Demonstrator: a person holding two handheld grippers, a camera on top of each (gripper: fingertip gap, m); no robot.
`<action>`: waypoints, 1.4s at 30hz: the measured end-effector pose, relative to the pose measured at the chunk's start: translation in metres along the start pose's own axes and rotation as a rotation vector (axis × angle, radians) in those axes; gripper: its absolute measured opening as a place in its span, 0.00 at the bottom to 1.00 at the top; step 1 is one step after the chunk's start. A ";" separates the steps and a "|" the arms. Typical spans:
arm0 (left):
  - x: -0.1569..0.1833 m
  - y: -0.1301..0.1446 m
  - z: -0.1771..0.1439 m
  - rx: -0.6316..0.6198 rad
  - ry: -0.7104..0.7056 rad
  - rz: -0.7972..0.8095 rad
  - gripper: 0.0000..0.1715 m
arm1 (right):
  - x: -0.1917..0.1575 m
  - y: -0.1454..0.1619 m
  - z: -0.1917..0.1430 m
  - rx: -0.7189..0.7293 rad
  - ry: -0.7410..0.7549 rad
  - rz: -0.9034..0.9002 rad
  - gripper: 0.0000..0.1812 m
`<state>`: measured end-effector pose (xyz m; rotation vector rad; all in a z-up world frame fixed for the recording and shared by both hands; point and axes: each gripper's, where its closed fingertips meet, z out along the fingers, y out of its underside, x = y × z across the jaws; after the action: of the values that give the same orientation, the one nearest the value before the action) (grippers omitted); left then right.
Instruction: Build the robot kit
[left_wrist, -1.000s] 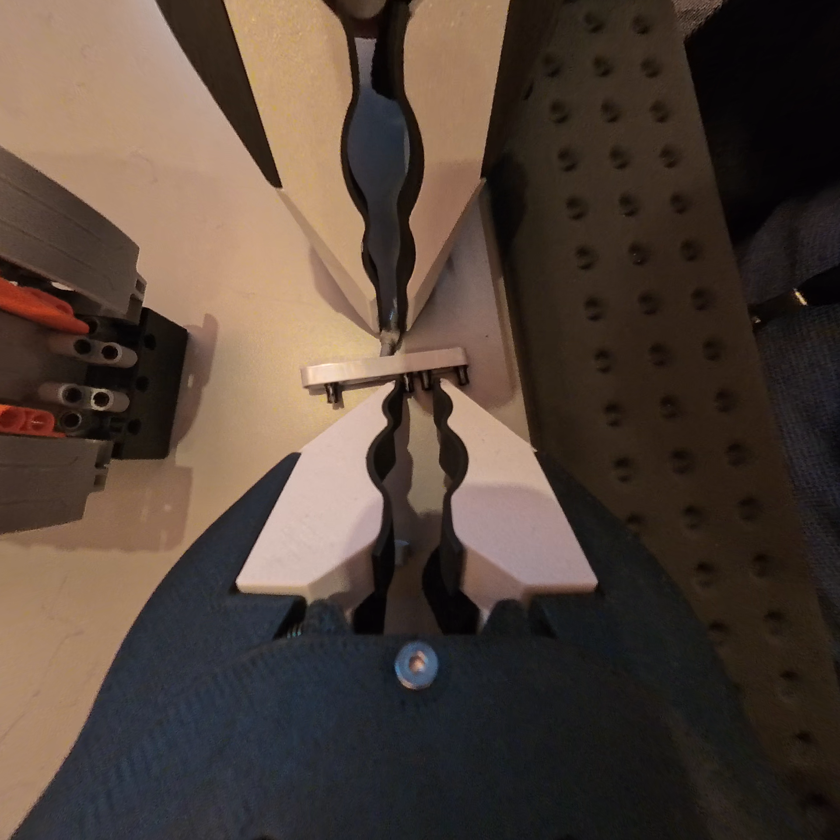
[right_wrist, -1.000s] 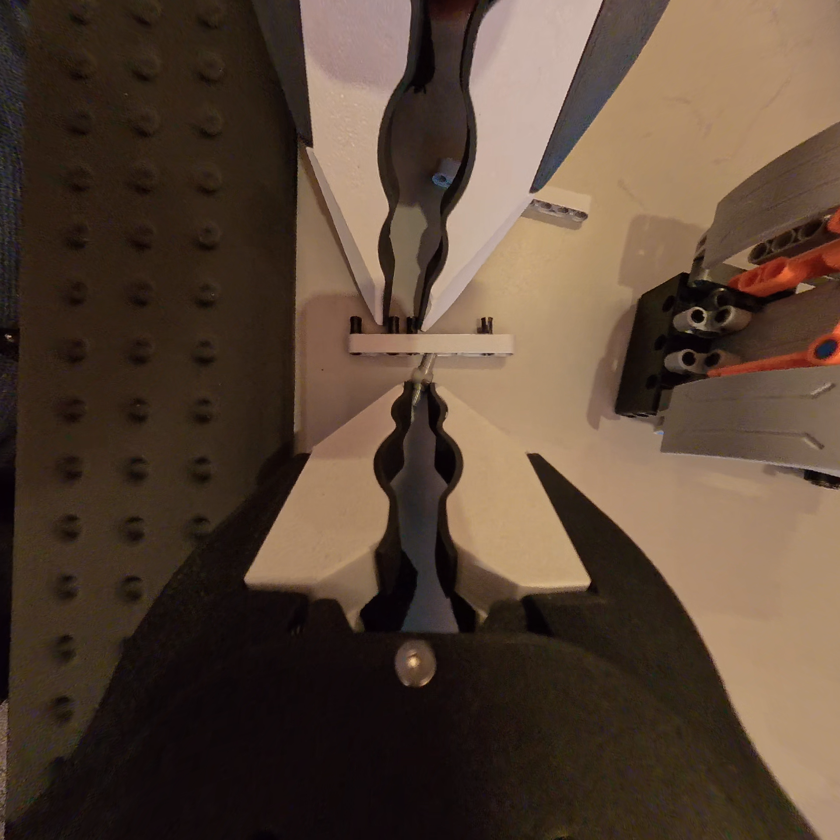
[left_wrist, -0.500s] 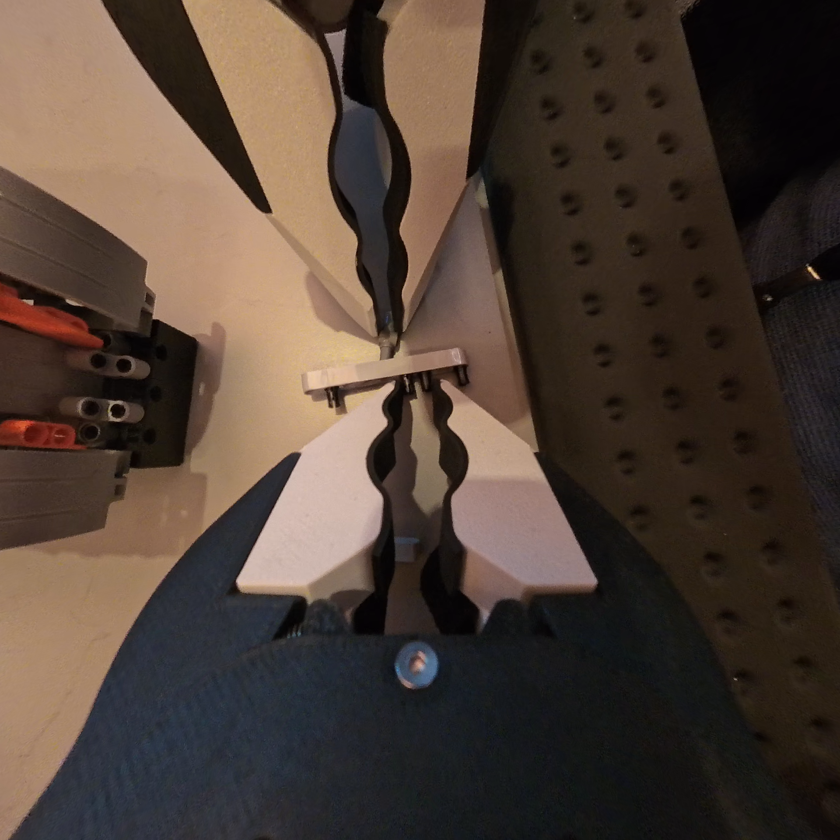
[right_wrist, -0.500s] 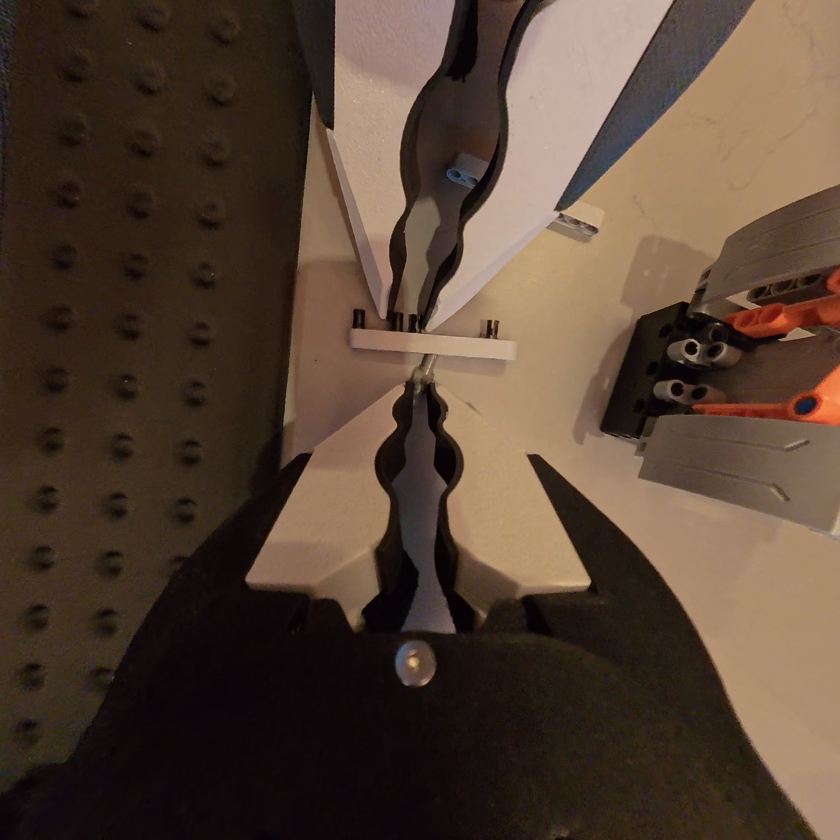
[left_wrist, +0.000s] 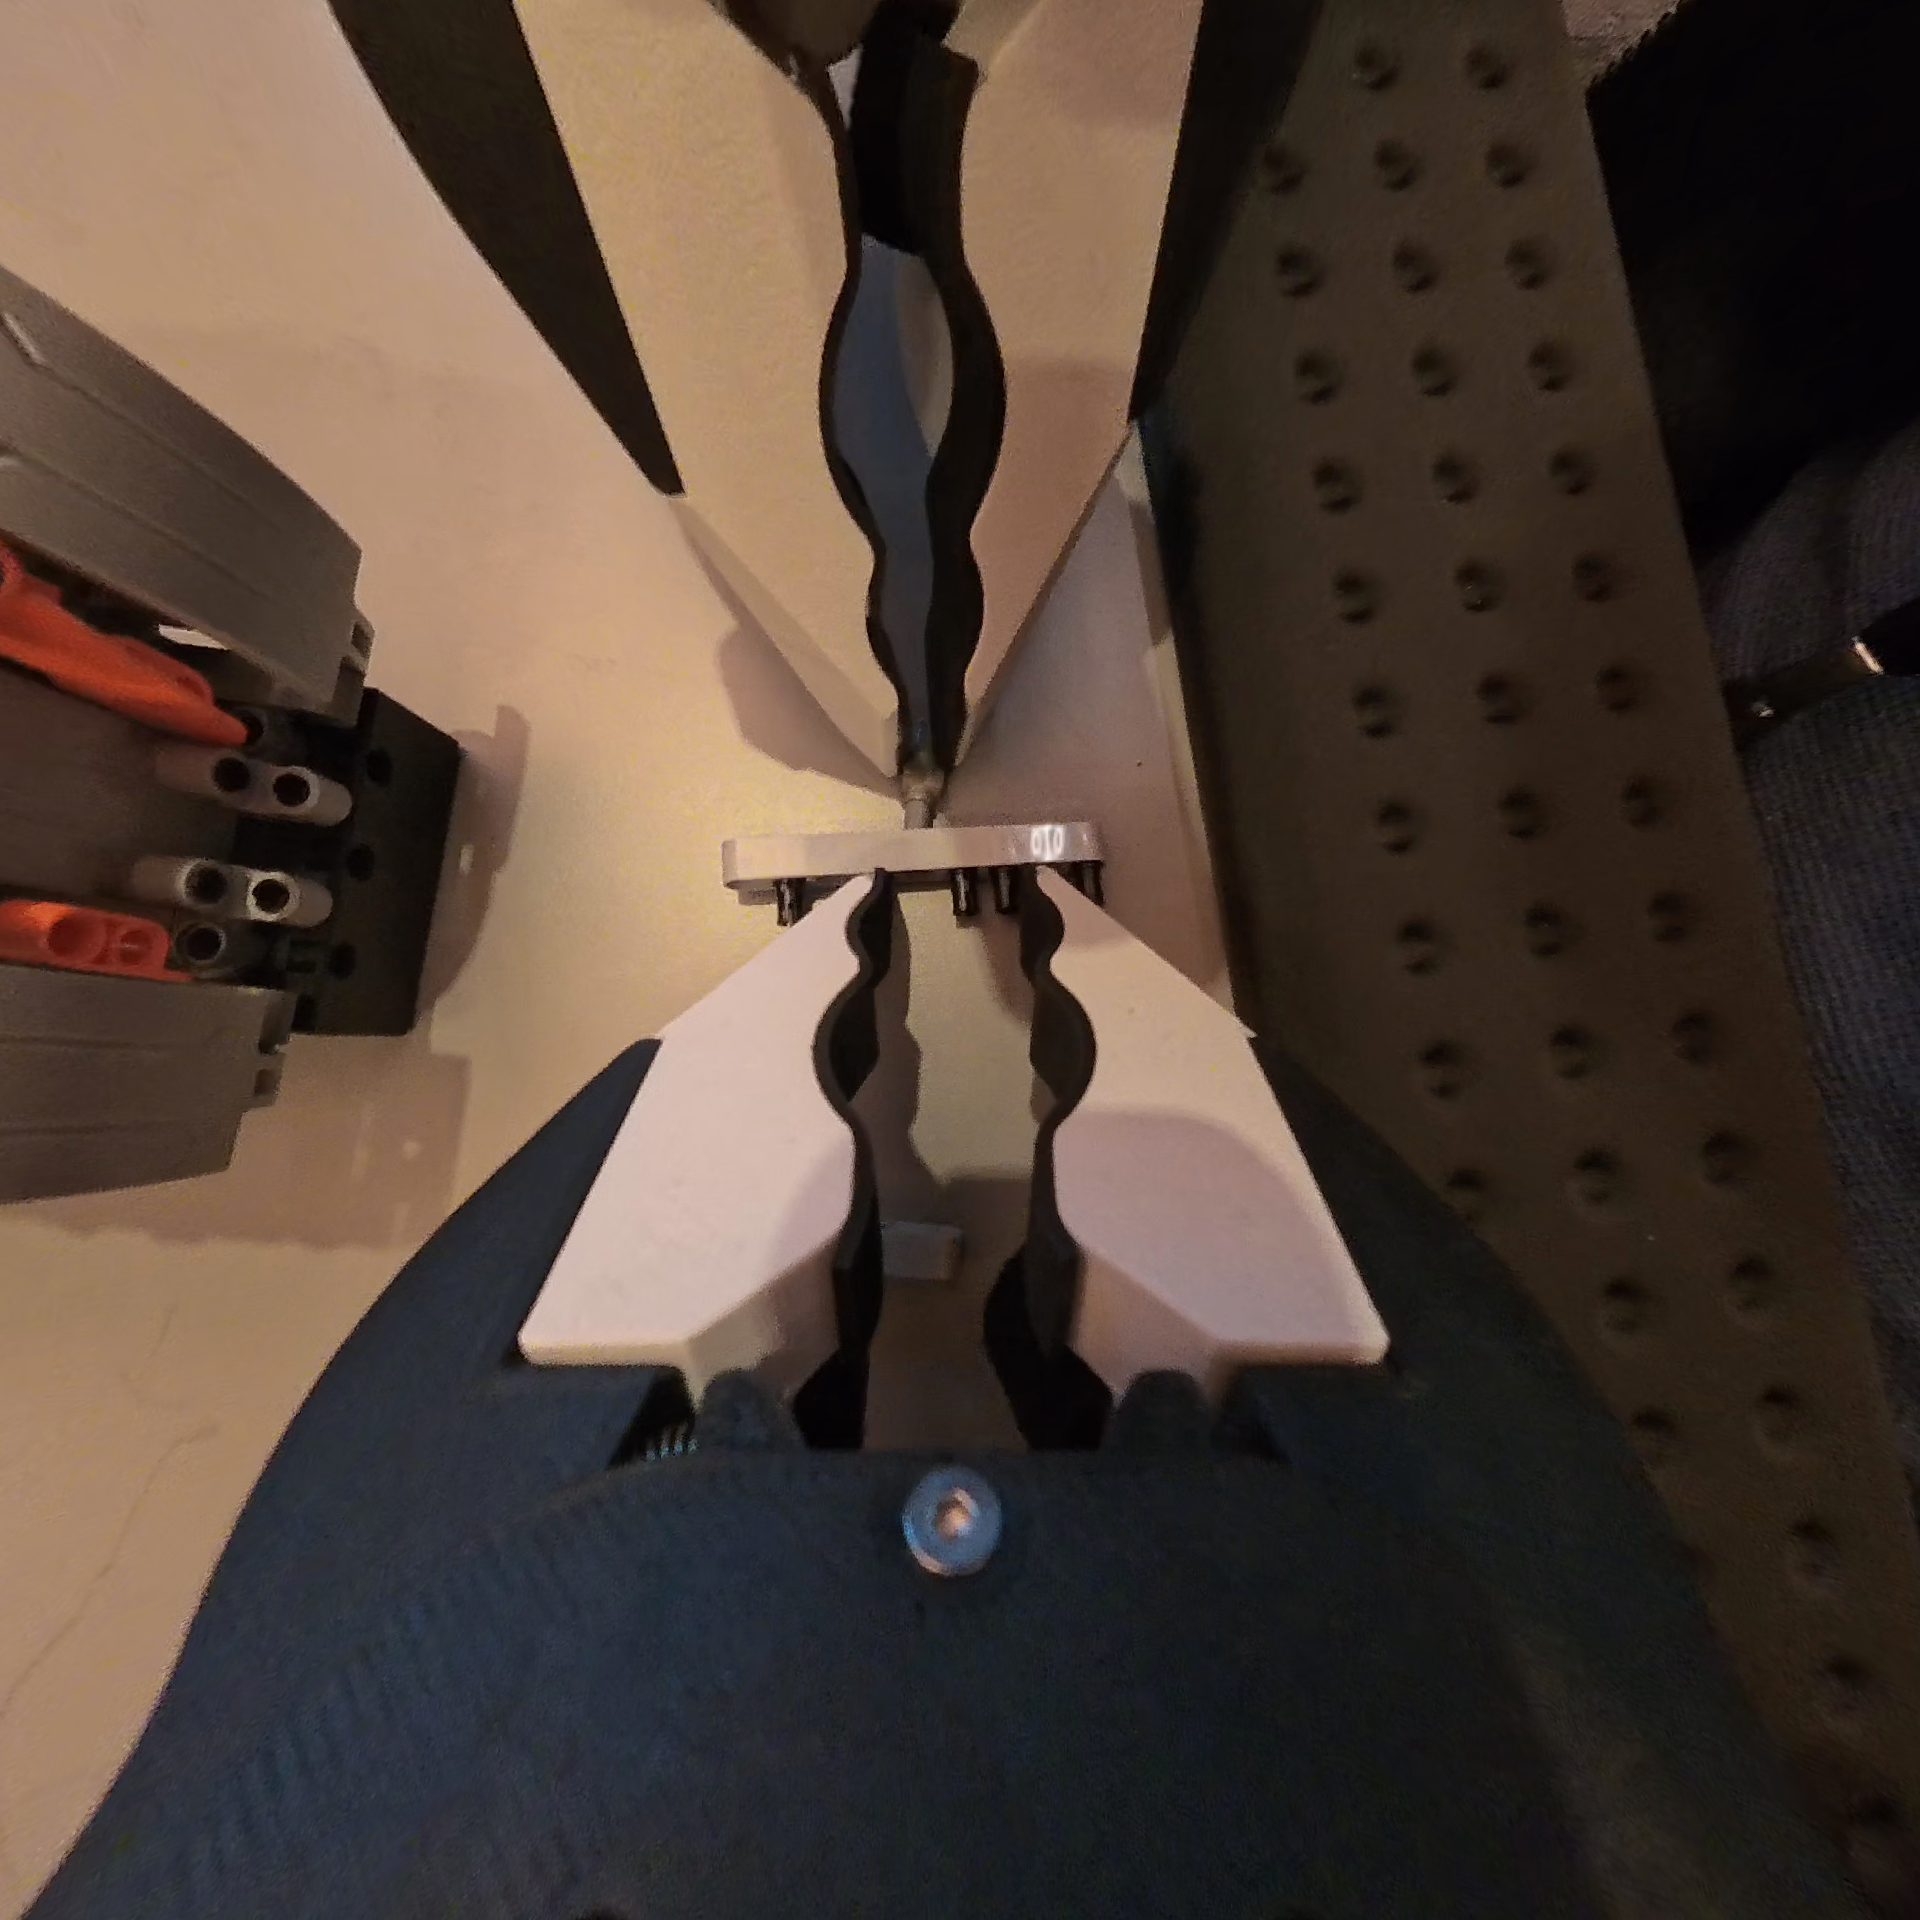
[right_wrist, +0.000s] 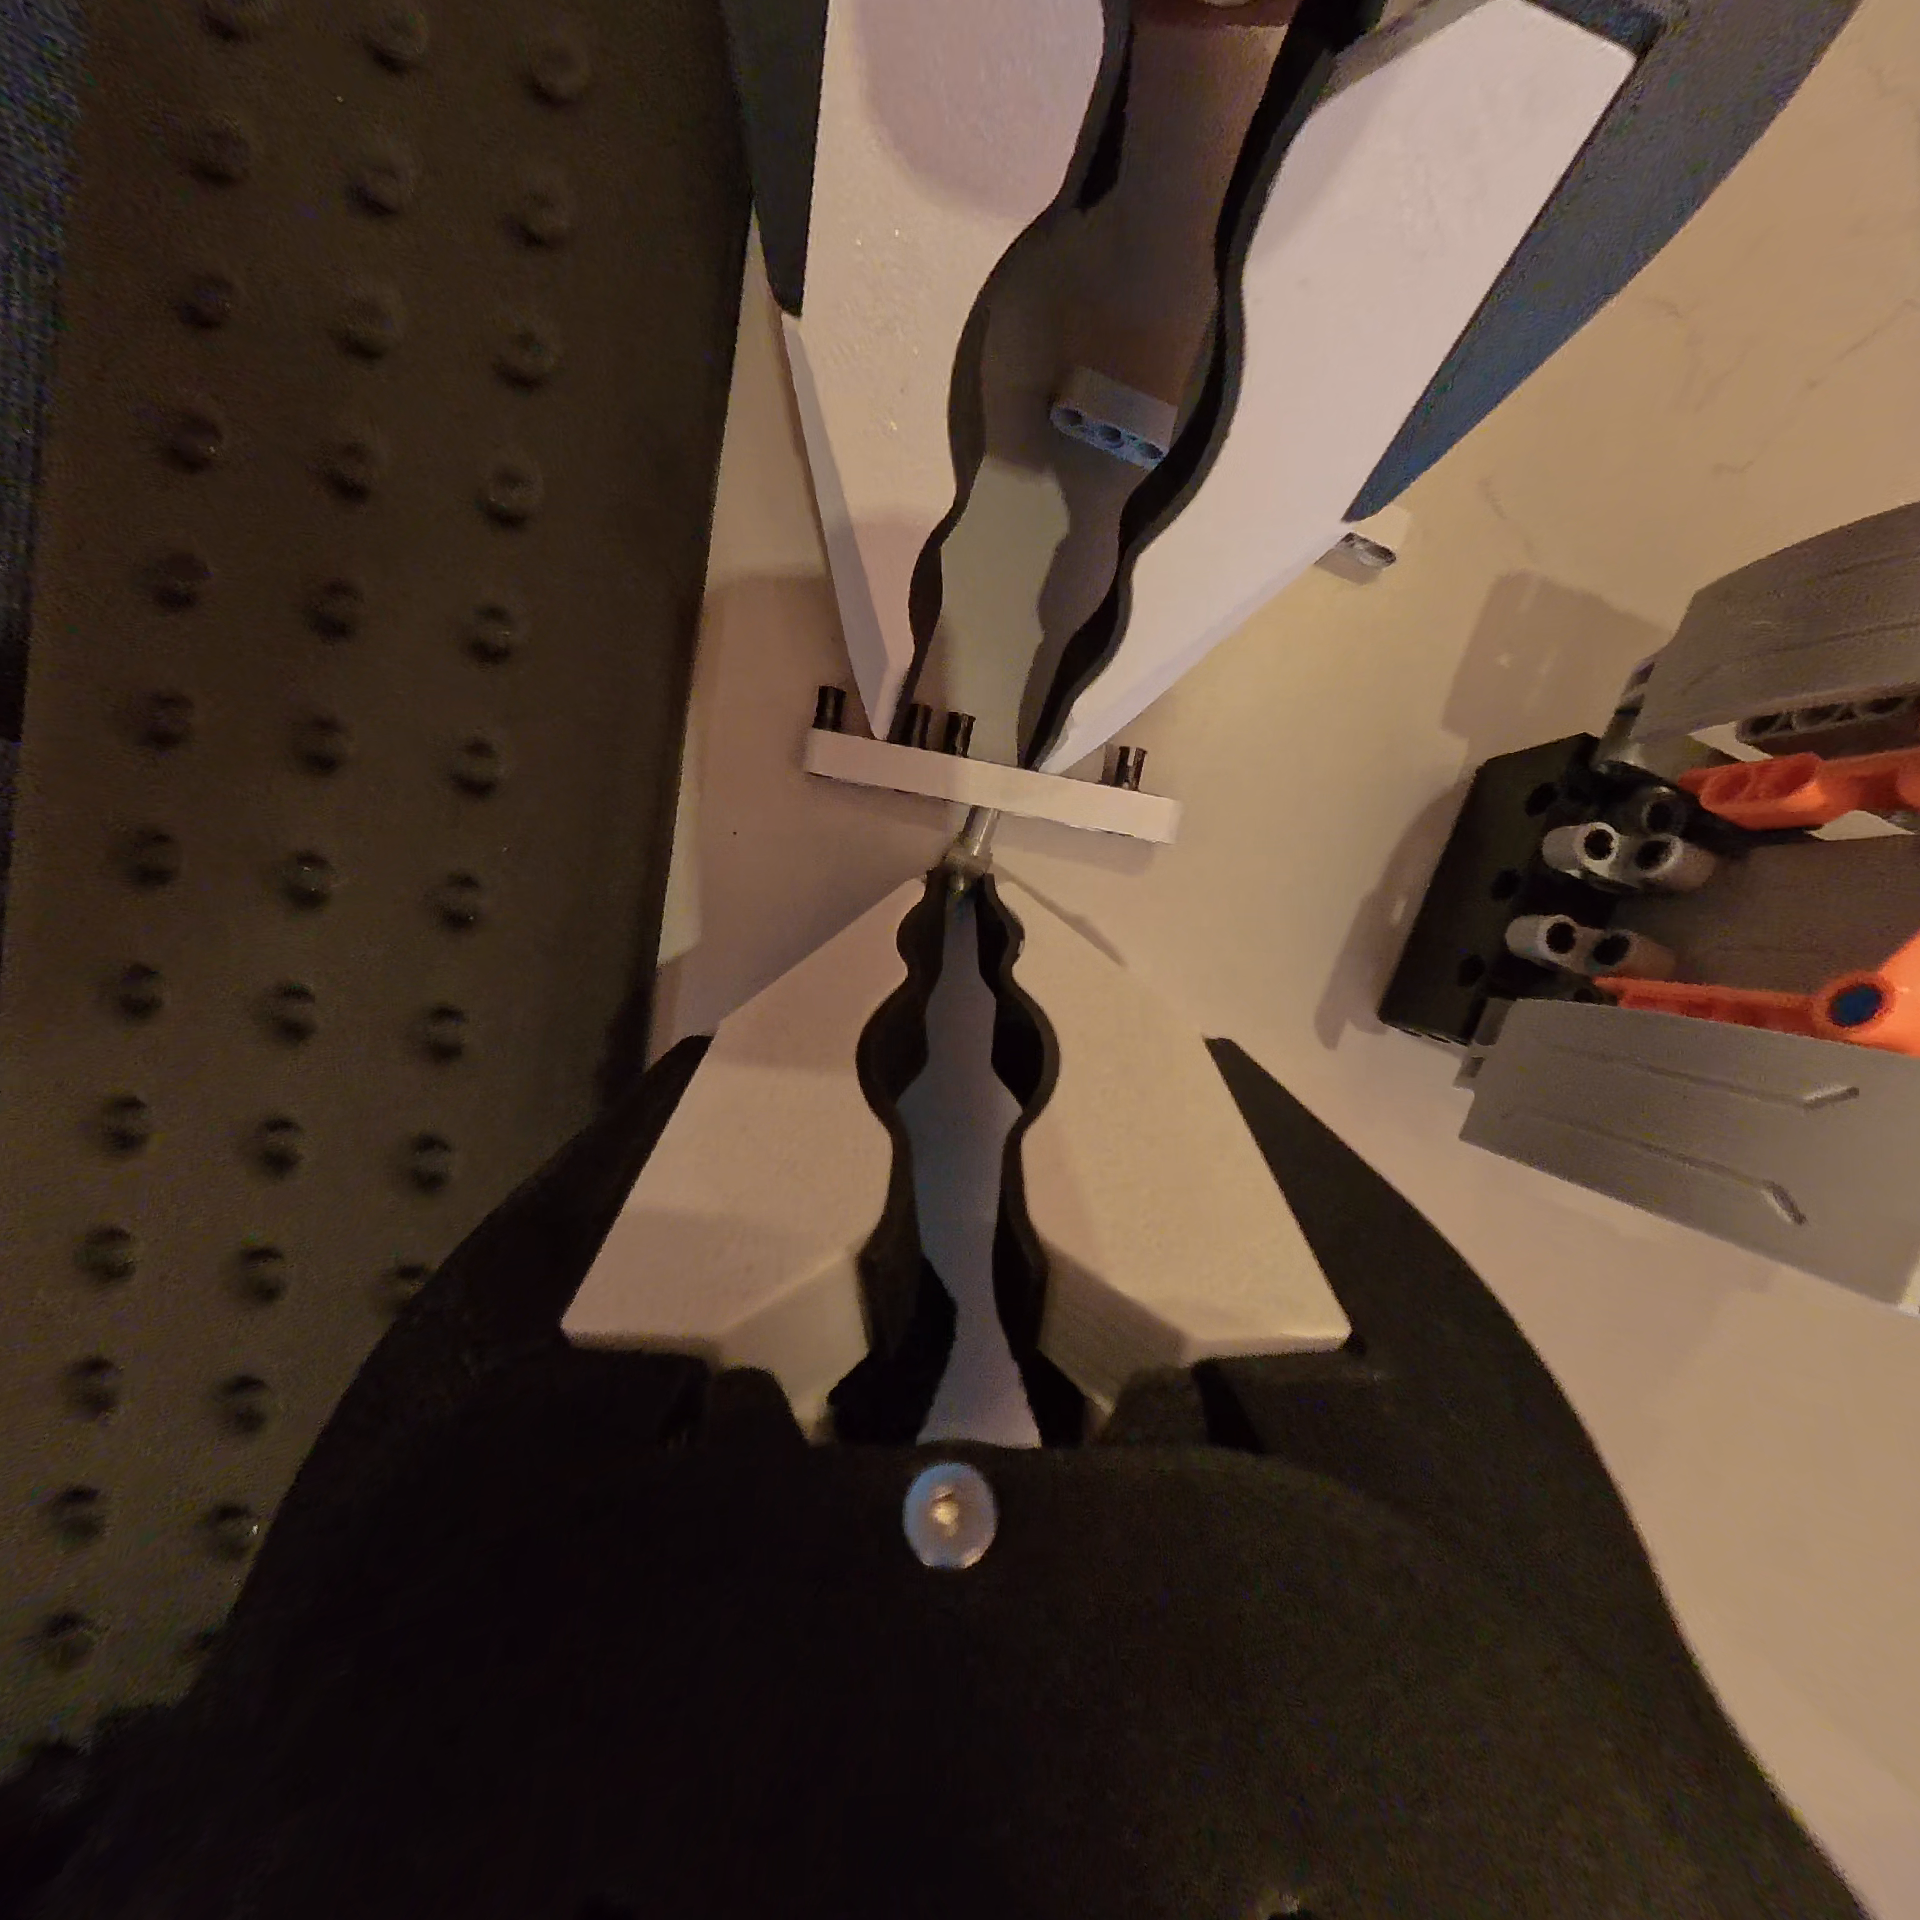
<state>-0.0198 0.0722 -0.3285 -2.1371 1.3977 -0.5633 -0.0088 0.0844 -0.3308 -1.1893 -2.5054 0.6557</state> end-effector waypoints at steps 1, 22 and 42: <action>0.000 0.000 0.000 -0.002 -0.002 0.005 0.12 | 0.000 0.000 0.000 0.000 0.000 0.002 0.02; -0.001 -0.002 -0.001 -0.004 0.029 0.025 0.12 | -0.001 0.001 0.000 -0.021 -0.015 -0.043 0.01; 0.000 -0.004 0.003 0.015 0.035 0.012 0.05 | 0.005 -0.001 -0.005 0.094 -0.021 0.050 0.02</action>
<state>-0.0150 0.0742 -0.3279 -2.1151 1.4199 -0.6078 -0.0107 0.0893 -0.3260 -1.2202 -2.4394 0.7935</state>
